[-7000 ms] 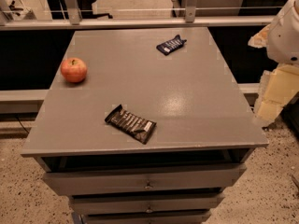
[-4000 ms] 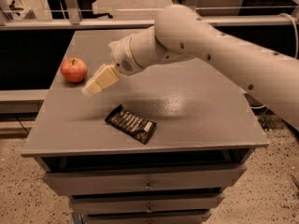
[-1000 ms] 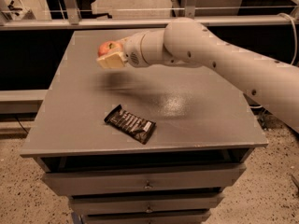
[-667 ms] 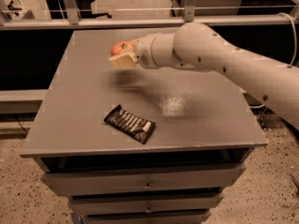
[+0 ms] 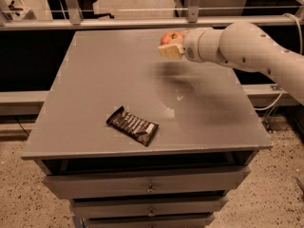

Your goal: Move apple near rxbar blueberry

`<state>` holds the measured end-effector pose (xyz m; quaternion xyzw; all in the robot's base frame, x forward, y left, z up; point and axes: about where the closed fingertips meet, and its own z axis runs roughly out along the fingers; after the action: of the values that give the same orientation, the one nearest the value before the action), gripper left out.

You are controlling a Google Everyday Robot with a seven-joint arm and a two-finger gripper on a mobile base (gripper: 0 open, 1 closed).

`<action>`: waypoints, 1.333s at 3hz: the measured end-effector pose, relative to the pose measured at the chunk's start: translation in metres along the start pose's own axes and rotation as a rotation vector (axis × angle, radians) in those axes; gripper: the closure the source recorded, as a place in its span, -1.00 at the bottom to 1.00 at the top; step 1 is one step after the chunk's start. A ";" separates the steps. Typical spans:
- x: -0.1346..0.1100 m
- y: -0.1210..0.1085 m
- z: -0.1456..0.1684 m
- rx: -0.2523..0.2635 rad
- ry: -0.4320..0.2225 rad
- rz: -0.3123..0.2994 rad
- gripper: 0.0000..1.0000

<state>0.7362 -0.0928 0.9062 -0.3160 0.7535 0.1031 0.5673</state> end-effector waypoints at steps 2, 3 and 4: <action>0.033 -0.101 0.000 0.119 0.060 0.026 1.00; 0.051 -0.131 0.012 0.116 0.062 0.064 1.00; 0.057 -0.138 0.027 0.084 0.046 0.088 0.63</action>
Offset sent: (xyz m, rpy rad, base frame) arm 0.0866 -0.1410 -0.0202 -0.0516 0.0470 -0.1875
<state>0.8304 -0.2069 0.8724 -0.2607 0.7831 0.0893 0.5576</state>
